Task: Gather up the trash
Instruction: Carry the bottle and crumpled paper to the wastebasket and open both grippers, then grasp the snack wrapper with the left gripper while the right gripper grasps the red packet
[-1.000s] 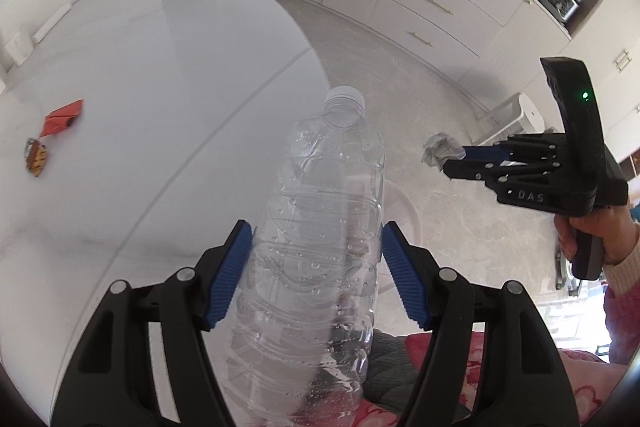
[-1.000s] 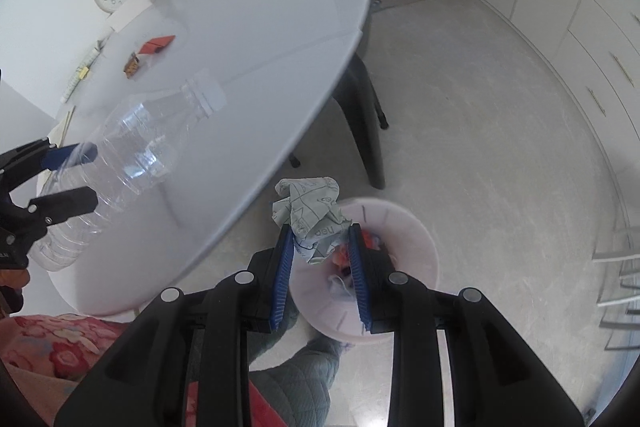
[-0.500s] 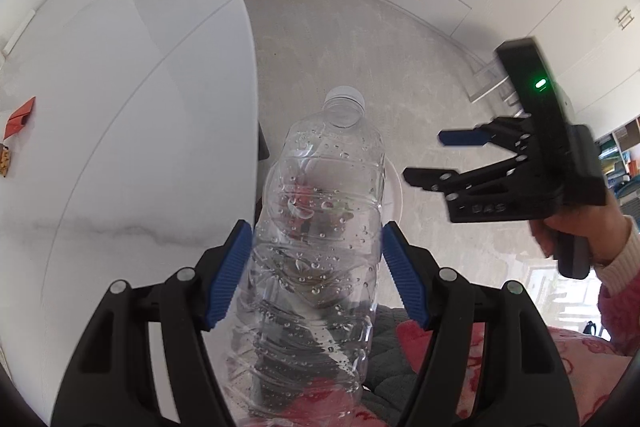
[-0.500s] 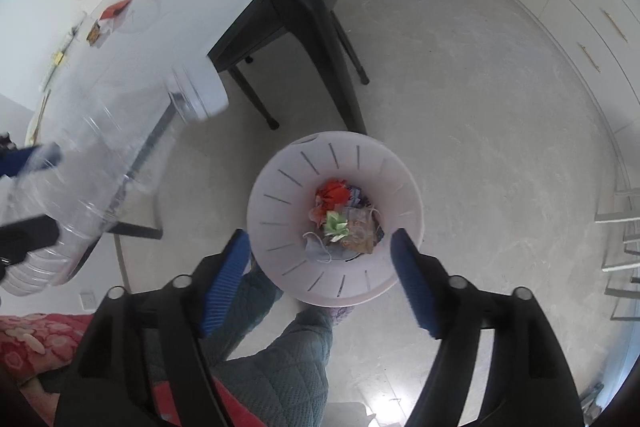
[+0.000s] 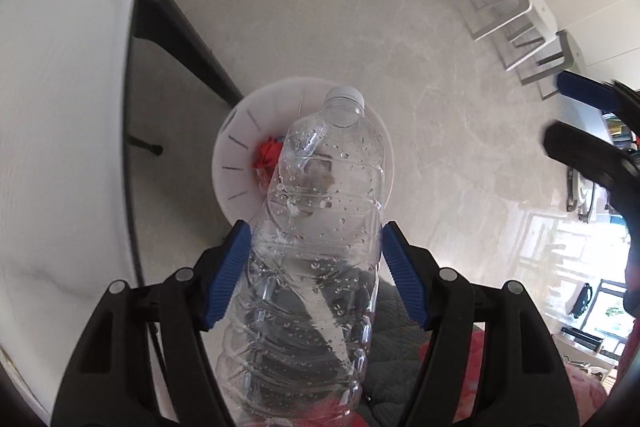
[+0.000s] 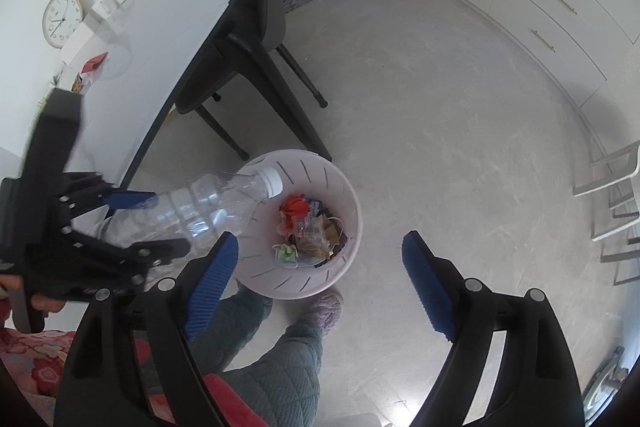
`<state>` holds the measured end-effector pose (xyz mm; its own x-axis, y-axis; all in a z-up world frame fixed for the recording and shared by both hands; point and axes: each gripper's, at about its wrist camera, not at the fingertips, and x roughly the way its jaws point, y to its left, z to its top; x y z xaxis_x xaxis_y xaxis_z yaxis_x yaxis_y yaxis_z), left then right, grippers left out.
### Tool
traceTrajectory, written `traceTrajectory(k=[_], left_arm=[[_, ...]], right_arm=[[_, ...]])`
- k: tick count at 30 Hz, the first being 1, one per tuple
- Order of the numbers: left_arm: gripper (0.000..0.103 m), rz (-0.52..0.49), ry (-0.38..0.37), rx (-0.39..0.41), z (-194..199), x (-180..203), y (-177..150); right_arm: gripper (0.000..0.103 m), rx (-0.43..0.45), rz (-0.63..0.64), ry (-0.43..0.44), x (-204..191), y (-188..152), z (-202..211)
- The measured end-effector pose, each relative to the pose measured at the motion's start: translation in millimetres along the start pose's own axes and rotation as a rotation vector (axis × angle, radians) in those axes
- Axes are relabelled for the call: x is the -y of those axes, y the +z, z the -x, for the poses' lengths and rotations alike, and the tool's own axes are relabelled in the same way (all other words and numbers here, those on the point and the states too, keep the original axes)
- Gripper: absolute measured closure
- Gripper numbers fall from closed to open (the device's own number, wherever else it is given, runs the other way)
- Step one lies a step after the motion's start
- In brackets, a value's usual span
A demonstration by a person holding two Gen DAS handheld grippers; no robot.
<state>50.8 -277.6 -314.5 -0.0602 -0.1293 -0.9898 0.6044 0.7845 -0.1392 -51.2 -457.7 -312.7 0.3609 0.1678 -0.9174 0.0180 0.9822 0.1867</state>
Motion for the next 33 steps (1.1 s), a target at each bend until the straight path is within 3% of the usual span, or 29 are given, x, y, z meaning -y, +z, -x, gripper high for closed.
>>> traceTrajectory(k=[2, 4, 7, 14, 21, 26, 28, 33], left_arm=[[0.03, -0.002, 0.037, -0.028, -9.7, -1.2, 4.5], [0.029, -0.013, 0.05, -0.016, -8.8, -0.4, 8.6], [0.02, -0.003, 0.047, 0.021, 2.3, -2.0, 9.0], [0.019, 0.086, 0.022, 0.112, 46.5, -6.2, -16.9], [0.019, 0.147, 0.069, 0.204, 82.9, -25.0, -33.1], [0.018, 0.231, 0.089, 0.29, 120.1, -51.7, -48.5], [0.007, 0.267, 0.113, 0.325, 133.0, -64.2, -53.9], [0.008, 0.343, 0.183, 0.404, 166.0, -98.9, -71.7]], right_arm=[[0.019, -0.007, -0.007, 0.003, 3.8, -4.2, -0.9], [0.019, -0.014, -0.008, 0.008, 6.0, -8.8, -1.2], [0.019, -0.016, -0.017, 0.006, 8.9, -11.6, 0.8], [0.019, 0.009, -0.033, 0.018, 6.3, -2.8, 5.2], [0.019, 0.049, 0.005, 0.024, -15.5, 9.9, 16.3], [0.003, 0.109, 0.041, 0.001, -38.2, 25.5, 34.6], [0.003, 0.13, 0.056, 0.009, -48.9, 33.9, 42.1], [0.003, 0.165, 0.094, 0.023, -78.3, 59.7, 50.9]])
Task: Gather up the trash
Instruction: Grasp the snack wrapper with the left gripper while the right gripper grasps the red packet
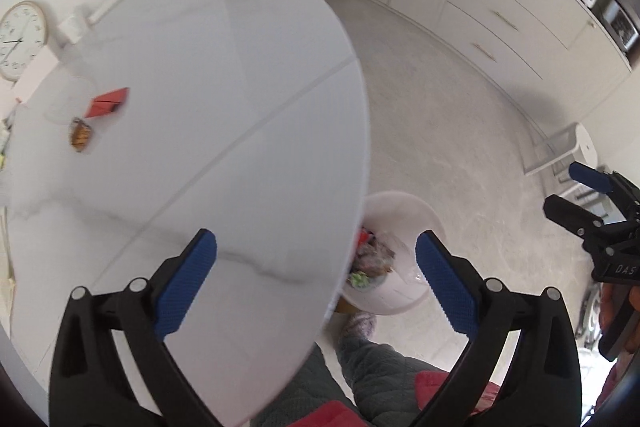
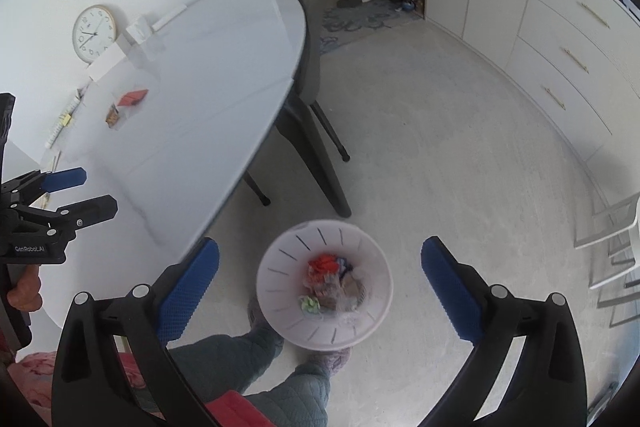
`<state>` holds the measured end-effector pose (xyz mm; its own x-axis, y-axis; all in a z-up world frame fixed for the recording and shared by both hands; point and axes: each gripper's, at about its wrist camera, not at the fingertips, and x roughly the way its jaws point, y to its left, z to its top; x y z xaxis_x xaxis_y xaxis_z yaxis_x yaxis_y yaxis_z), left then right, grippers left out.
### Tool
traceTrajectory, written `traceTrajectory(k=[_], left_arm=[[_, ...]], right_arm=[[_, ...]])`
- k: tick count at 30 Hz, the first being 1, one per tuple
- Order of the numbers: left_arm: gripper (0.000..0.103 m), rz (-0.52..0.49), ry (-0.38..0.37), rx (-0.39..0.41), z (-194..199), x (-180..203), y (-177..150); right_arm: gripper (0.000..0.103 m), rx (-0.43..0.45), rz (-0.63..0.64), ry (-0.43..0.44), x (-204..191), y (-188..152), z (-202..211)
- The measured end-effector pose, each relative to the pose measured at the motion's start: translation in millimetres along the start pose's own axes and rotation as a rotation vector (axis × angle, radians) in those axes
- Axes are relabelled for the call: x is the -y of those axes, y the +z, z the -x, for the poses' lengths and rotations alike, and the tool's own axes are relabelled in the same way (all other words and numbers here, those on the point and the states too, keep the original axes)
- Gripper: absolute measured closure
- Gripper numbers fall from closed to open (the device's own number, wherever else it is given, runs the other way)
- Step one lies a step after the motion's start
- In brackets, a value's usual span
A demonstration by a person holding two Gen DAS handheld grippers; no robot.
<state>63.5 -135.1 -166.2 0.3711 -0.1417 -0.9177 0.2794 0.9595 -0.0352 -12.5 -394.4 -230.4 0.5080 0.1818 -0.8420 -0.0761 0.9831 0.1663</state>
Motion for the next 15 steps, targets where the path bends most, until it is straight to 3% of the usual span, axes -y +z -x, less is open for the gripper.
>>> traceTrajectory(k=[9, 15], left_arm=[[0.008, 0.194, 0.125, 0.085, 22.1, -119.3, 11.0], [0.008, 0.293, 0.176, 0.095, -8.5, -206.9, 5.5]], right_arm=[[0.003, 0.053, 0.144, 0.053, -88.6, 73.2, -22.5], [0.003, 0.058, 0.285, 0.1, -174.6, 126.9, -60.7]])
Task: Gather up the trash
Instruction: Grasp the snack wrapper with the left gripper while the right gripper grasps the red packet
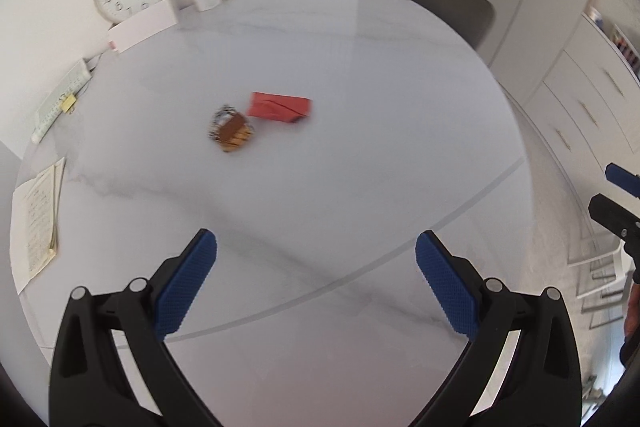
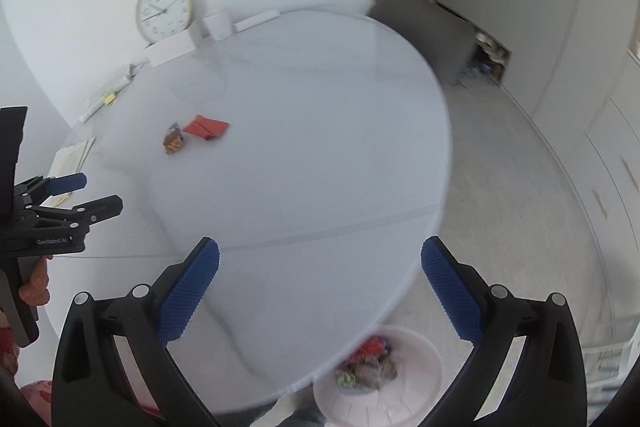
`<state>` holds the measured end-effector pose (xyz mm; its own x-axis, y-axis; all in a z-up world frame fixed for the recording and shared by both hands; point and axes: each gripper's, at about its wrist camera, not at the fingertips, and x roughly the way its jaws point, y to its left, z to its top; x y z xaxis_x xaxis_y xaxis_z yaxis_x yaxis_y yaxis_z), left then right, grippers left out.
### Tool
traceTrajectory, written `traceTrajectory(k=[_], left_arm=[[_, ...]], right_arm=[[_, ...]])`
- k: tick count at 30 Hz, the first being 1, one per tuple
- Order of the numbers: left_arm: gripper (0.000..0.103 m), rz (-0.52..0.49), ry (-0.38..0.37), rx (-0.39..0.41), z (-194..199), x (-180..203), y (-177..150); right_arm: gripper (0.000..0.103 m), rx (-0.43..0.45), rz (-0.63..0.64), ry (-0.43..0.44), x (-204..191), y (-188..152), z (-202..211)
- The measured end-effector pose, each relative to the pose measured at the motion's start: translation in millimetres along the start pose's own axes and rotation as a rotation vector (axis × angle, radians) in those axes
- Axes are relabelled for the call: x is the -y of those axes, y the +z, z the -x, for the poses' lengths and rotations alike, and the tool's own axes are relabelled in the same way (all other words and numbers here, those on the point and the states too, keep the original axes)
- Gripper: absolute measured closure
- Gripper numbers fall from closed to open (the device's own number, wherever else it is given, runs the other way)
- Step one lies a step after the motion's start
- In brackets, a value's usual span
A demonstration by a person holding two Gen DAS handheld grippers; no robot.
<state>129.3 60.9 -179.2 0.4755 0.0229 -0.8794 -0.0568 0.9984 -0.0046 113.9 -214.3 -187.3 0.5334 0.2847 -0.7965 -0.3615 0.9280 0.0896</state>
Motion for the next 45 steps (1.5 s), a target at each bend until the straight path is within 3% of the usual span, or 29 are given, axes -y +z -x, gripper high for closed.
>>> traceTrajectory(k=[10, 17, 22, 26, 28, 30, 32, 45], left_arm=[[0.008, 0.155, -0.037, -0.024, -81.2, -88.1, 34.6], [0.008, 0.306, -0.118, -0.072, -115.7, -124.6, 40.8], [0.008, 0.344, -0.126, -0.088, -128.1, -135.0, 39.8], [0.008, 0.368, -0.113, -0.098, -137.4, -138.0, 44.3], [0.008, 0.39, -0.116, -0.097, -141.8, -138.2, 48.7], [0.008, 0.406, -0.121, -0.1, -146.3, -136.9, 53.9], [0.008, 0.416, -0.118, -0.101, -150.4, -134.1, 59.1], [0.008, 0.514, -0.023, -0.196, -207.0, -100.5, 99.7]], right_arm=[[0.003, -0.062, 0.302, 0.101, -105.5, 88.6, -116.8], [0.003, -0.161, 0.425, 0.24, -145.9, 123.2, -201.7], [0.003, -0.201, 0.536, 0.297, -170.5, 134.5, -245.0], [0.012, -0.227, 0.629, 0.31, -183.6, 137.2, -270.9], [0.019, -0.234, 0.666, 0.305, -185.5, 138.0, -278.8], [0.034, -0.246, 0.681, 0.317, -185.5, 140.7, -285.7], [0.061, -0.264, 0.682, 0.327, -181.9, 142.1, -289.3], [0.064, -0.204, 0.447, 0.304, -102.2, 151.5, -250.0]])
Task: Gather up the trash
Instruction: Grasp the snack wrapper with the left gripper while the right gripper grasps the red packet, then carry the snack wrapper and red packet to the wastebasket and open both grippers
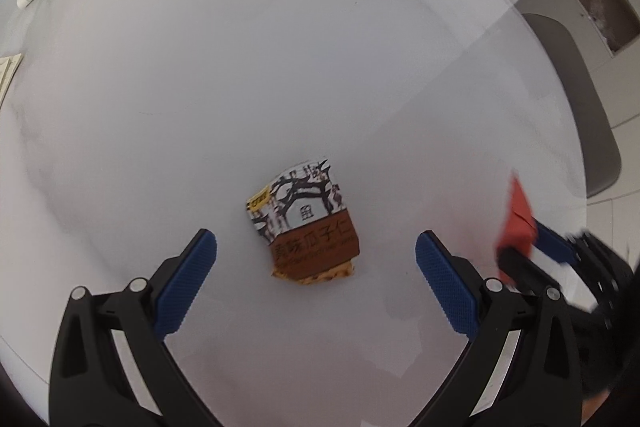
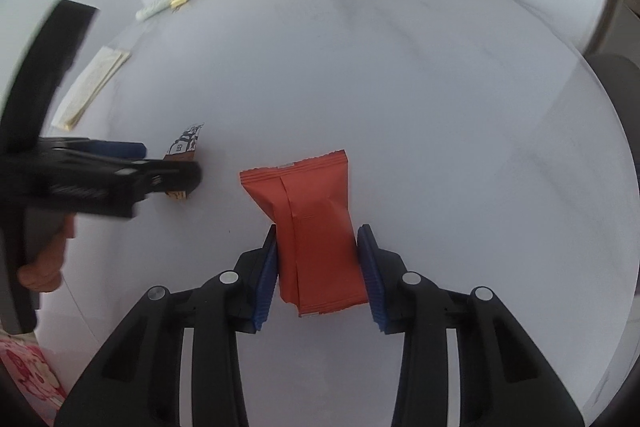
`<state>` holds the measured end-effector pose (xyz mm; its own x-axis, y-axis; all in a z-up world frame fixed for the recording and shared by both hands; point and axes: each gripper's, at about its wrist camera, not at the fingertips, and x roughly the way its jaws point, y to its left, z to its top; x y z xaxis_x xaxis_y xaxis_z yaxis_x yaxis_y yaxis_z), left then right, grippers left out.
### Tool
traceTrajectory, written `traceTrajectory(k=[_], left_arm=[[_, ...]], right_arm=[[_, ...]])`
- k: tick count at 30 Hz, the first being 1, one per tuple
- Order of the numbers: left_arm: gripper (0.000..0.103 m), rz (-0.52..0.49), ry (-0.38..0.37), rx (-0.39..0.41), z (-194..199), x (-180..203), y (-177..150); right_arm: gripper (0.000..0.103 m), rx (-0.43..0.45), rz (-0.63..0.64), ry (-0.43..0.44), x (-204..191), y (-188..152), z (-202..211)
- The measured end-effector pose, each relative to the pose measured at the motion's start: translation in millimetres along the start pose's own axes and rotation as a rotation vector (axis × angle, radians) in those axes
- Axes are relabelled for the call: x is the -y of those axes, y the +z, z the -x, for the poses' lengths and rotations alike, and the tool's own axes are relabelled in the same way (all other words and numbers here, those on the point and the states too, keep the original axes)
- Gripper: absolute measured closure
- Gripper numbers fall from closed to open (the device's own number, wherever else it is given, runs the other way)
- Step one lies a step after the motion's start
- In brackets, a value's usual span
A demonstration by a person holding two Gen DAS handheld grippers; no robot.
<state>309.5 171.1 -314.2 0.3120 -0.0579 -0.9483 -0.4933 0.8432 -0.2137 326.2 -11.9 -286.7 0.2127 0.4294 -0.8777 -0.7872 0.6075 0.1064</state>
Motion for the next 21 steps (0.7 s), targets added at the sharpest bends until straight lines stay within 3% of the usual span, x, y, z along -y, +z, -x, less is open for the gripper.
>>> traceTrajectory(k=[6, 7, 9, 11, 14, 21], left_arm=[[0.012, 0.028, 0.088, 0.003, -14.5, 17.5, 0.1], [0.023, 0.02, 0.095, -0.001, -17.6, 14.8, 1.9], [0.035, -0.011, 0.135, 0.007, -18.8, 21.1, 0.6], [0.058, -0.03, 0.158, 0.022, -17.1, 25.0, 0.4], [0.069, -0.029, 0.139, 0.012, -15.0, 24.9, 0.0], [0.07, -0.123, 0.154, 0.087, 19.7, 40.4, -17.1]], right_arm=[[0.063, 0.037, -0.09, -0.013, 13.1, -20.6, 28.2], [0.063, 0.041, -0.1, -0.015, 14.1, -22.7, 31.4], [0.063, 0.05, -0.122, -0.021, 16.7, -27.8, 38.9], [0.063, 0.06, -0.147, -0.021, 19.1, -32.1, 45.8], [0.063, 0.08, -0.2, -0.008, 21.8, -39.7, 55.1], [0.063, 0.117, -0.333, -0.002, 22.5, -70.5, 77.7]])
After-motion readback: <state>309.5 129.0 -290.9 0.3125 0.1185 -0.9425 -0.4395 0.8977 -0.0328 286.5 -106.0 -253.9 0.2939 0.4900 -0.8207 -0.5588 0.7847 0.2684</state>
